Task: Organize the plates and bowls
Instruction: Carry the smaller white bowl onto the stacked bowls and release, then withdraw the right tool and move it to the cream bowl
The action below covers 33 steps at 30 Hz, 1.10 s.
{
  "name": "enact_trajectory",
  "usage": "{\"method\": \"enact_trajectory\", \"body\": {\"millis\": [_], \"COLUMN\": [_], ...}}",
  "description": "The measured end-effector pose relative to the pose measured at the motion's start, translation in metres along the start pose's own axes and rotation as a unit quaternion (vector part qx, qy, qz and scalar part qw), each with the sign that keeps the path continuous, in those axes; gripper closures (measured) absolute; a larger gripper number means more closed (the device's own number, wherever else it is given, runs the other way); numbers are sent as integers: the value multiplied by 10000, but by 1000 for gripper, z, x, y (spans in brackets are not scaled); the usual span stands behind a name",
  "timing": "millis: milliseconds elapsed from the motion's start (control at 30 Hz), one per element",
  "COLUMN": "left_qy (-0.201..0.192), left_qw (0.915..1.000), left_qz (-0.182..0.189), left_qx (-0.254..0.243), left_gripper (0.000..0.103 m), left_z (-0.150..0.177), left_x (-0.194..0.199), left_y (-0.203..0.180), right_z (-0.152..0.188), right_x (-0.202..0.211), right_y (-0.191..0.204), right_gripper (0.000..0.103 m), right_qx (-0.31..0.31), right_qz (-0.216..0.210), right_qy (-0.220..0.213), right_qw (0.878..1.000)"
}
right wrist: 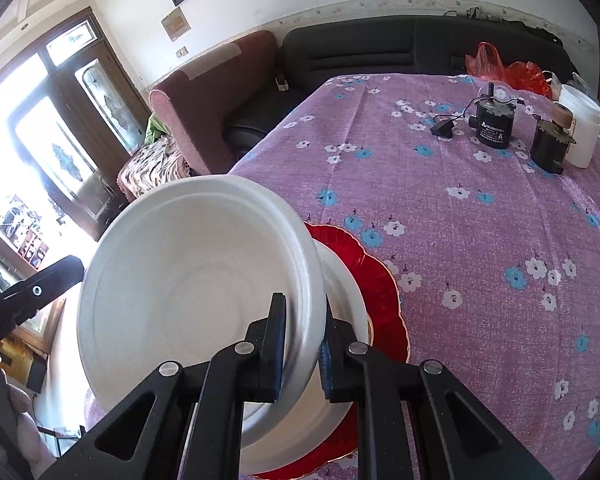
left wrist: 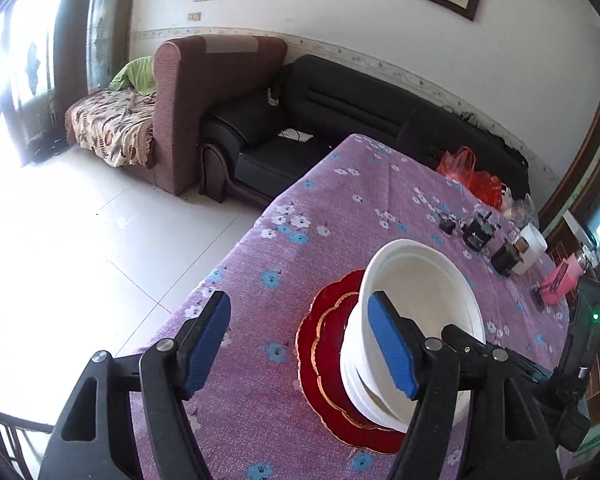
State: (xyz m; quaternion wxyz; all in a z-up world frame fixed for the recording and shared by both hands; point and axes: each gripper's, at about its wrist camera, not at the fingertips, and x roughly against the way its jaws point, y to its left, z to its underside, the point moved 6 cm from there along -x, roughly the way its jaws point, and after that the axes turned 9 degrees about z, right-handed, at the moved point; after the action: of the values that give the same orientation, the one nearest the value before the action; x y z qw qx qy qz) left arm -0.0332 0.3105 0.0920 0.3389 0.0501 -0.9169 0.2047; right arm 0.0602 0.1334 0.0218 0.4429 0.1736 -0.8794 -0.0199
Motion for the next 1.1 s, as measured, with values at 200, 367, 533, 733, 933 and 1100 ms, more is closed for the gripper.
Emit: {"method": "enact_trajectory", "body": {"millis": [200, 367, 533, 733, 933, 1100], "left_qy": [-309, -489, -639, -948, -1104, -1088], "left_qw": [9995, 9987, 9979, 9938, 9877, 9830], "left_qz": [-25, 17, -23, -371, -693, -883], "left_qx": [113, 156, -55, -444, -867, -1184], "left_gripper": [30, 27, 26, 21, 17, 17], "left_z": [18, 28, 31, 35, 40, 48], "left_x": [21, 35, 47, 60, 65, 65], "left_y": [4, 0, -10, -22, -38, -52], "right_z": [-4, -6, -4, -4, -1, 5], "right_x": [4, 7, 10, 34, 60, 67], "right_y": [-1, -1, 0, -4, -15, -28], "right_gripper": [87, 87, 54, 41, 27, 28], "right_qx": [112, 248, 163, 59, 84, -4], "right_qz": [356, 591, 405, 409, 554, 637], "right_qy": [-198, -317, -319, -689, -1079, -1127], "right_qw": [9991, 9974, 9985, 9968, 9926, 9916]}}
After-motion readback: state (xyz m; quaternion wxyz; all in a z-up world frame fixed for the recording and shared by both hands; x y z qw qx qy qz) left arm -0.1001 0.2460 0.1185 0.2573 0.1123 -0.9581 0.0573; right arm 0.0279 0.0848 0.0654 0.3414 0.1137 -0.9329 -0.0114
